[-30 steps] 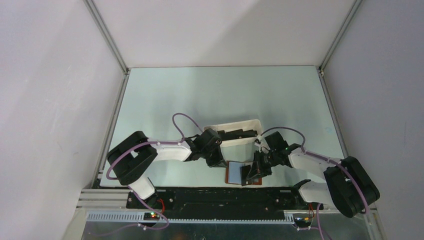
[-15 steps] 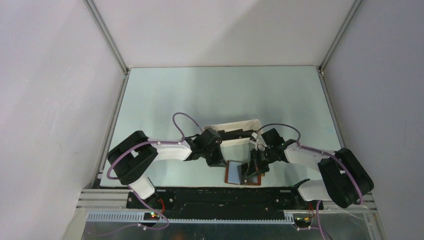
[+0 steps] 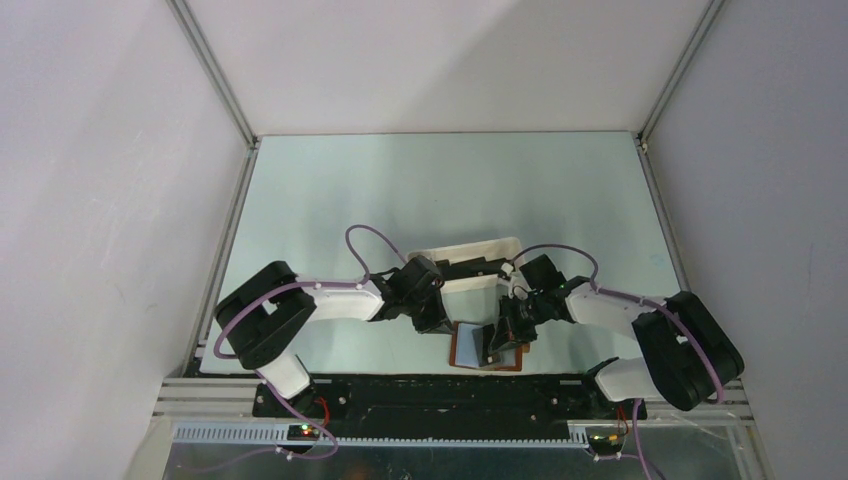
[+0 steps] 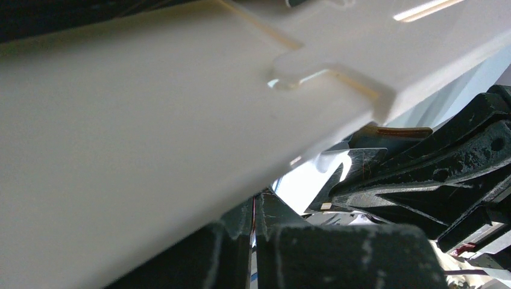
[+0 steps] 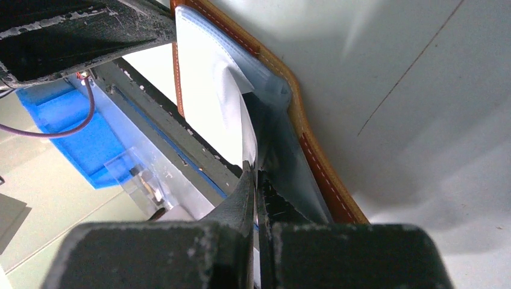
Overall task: Put the credit cards into the card holder
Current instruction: Insert the credit card into the card holder.
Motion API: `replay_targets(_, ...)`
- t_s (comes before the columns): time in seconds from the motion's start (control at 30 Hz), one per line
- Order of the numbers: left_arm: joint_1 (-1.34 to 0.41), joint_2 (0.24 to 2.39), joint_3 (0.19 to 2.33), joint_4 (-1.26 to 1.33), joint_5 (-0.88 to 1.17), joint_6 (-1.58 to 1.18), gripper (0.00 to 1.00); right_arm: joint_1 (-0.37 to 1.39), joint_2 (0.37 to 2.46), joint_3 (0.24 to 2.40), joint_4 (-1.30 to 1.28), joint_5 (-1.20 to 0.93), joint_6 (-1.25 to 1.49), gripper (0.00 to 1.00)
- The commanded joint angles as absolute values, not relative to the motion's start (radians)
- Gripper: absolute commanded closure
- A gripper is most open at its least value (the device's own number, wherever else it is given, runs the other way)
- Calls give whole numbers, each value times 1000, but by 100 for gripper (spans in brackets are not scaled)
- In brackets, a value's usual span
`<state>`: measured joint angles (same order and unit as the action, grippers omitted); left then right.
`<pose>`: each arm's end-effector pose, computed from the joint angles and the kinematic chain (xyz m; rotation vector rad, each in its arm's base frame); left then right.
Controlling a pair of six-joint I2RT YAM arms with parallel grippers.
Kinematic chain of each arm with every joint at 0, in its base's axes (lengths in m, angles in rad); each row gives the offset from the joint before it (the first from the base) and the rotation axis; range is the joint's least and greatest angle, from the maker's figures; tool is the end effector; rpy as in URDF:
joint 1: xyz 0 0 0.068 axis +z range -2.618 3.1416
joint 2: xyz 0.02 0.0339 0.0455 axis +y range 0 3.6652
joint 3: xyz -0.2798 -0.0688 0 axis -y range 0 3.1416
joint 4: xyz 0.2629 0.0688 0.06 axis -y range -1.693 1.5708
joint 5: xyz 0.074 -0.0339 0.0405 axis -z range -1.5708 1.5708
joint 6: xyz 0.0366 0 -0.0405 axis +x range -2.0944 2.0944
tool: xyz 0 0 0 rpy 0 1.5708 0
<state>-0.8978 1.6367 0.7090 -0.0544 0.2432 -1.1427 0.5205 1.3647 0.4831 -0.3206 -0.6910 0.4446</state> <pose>0.1832 -0.2439 0.1272 -0.2467 2.8813 -0.9314 0.1732 0.1262 0.1273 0.3047 -2.8932 -1.1766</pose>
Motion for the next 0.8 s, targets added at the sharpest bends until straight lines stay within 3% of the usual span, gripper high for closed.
replay_targets(0.0, -892, 1663, 696, -106, 179, -1119, 100, 529, 1348, 505, -228, -511, 446, 100)
replay_targets(0.57, -888, 1643, 669, -84, 181, -1153, 100, 573, 1330, 453, -99, -522, 642, 100)
replay_targets(0.77, -887, 1644, 666, -83, 179, -1151, 100, 578, 1209, 445, -239, -437, 597, 100)
